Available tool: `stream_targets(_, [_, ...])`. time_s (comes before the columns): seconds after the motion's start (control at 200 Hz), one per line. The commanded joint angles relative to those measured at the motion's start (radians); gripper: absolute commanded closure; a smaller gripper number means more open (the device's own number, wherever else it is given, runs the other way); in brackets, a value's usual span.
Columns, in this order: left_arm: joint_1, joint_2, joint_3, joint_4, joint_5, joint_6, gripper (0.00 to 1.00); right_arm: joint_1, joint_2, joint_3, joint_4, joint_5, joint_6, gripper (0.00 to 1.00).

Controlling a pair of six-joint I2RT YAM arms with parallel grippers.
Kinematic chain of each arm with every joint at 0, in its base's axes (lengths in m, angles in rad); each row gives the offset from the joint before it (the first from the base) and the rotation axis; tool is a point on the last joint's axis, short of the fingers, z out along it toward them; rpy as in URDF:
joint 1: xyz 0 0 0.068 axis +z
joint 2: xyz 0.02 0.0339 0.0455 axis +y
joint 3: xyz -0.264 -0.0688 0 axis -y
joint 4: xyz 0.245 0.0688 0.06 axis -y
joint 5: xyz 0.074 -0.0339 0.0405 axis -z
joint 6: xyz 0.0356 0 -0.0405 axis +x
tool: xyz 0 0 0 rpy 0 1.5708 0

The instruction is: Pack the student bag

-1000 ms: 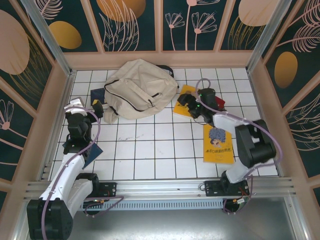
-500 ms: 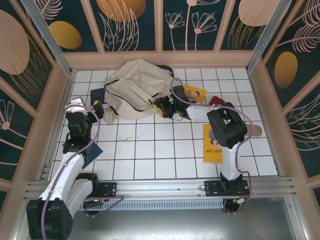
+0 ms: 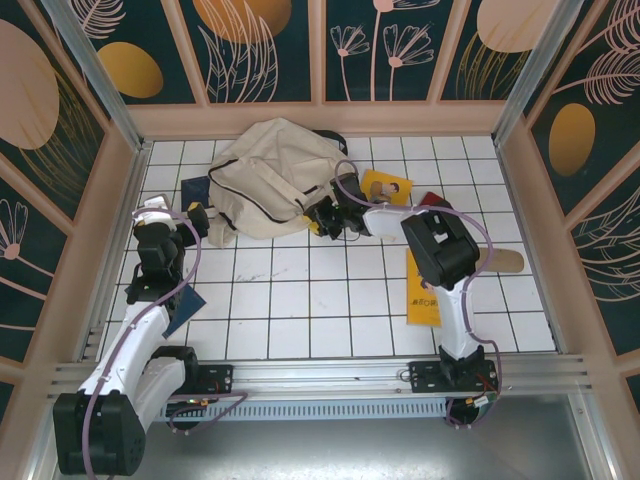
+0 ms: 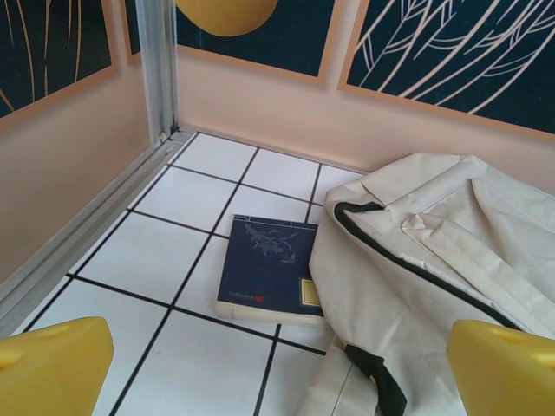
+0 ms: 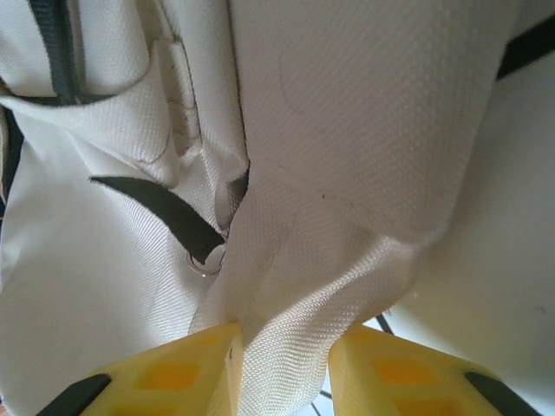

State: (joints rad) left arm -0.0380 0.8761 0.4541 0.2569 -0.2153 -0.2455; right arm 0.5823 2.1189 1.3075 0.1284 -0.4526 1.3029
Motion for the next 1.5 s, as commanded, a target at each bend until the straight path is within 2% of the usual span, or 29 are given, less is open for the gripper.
stream_targets(0.0, [0.007, 0.001, 0.012, 0.000, 0.008, -0.224, 0.01, 0.007, 0.039, 0.040, -0.007, 0.013, 0.013, 0.78])
stream_targets(0.145, [0.006, 0.004, 0.015, -0.001, 0.015, -0.224, 0.01, 0.008, 0.033, 0.044, -0.025, 0.030, -0.014, 0.90])
stream_targets(0.205, [0.006, 0.007, 0.017, -0.004, 0.022, -0.224, 0.01, 0.008, 0.021, 0.037, -0.034, 0.038, -0.041, 1.00])
stream_targets(0.39, [0.006, 0.031, 0.037, -0.032, 0.065, -0.221, 0.01, 0.008, -0.092, -0.007, -0.134, 0.072, -0.235, 1.00])
stream_targets(0.515, [0.006, 0.057, 0.057, -0.053, 0.102, -0.214, 0.01, 0.005, -0.236, -0.133, -0.237, 0.072, -0.420, 1.00])
stream_targets(0.71, [0.006, 0.110, 0.084, -0.043, 0.242, -0.214, 0.01, -0.019, -0.443, -0.328, -0.443, 0.085, -0.710, 1.00])
stream_targets(0.825, [0.007, 0.146, 0.108, -0.043, 0.320, -0.228, 0.01, -0.029, -0.567, -0.429, -0.481, 0.090, -0.802, 1.00])
stream_targets(0.84, [0.007, 0.150, 0.111, -0.044, 0.330, -0.230, 0.02, -0.062, -0.589, -0.444, -0.483, 0.095, -0.816, 1.00])
stream_targets(0.92, [0.004, 0.176, 0.129, -0.046, 0.371, -0.241, 0.02, -0.089, -0.662, -0.489, -0.473, 0.108, -0.857, 1.00])
stream_targets(0.97, [0.004, 0.197, 0.144, -0.051, 0.399, -0.246, 0.01, -0.107, -0.691, -0.489, -0.478, 0.135, -0.864, 0.86])
stream_targets(0.98, [0.005, 0.201, 0.147, -0.053, 0.404, -0.247, 0.01, -0.113, -0.698, -0.484, -0.480, 0.150, -0.861, 0.77])
stream_targets(1.015, [0.003, 0.218, 0.161, -0.061, 0.420, -0.251, 0.01, -0.119, -0.706, -0.475, -0.483, 0.173, -0.853, 0.69])
stream_targets(1.025, [0.003, 0.223, 0.164, -0.064, 0.424, -0.253, 0.01, -0.125, -0.709, -0.470, -0.481, 0.185, -0.847, 0.62])
stream_targets(1.045, [0.001, 0.233, 0.173, -0.071, 0.431, -0.257, 0.01, -0.131, -0.714, -0.463, -0.477, 0.202, -0.838, 0.56])
stream_targets(1.08, [-0.004, 0.249, 0.187, -0.080, 0.440, -0.261, 0.01, -0.138, -0.721, -0.454, -0.460, 0.232, -0.817, 0.46])
stream_targets(1.115, [-0.012, 0.264, 0.200, -0.089, 0.449, -0.262, 0.02, -0.143, -0.722, -0.447, -0.435, 0.251, -0.797, 0.41])
stream_targets(1.22, [-0.063, 0.298, 0.237, -0.104, 0.449, -0.260, 0.02, -0.147, -0.686, -0.400, -0.376, 0.259, -0.756, 0.39])
stream_targets(1.391, [-0.186, 0.348, 0.291, -0.122, 0.435, -0.288, 0.02, -0.132, -0.568, -0.305, -0.352, 0.220, -0.736, 0.42])
stream_targets(1.496, [-0.296, 0.382, 0.307, -0.114, 0.431, -0.327, 0.05, -0.133, -0.517, -0.282, -0.359, 0.229, -0.727, 0.43])
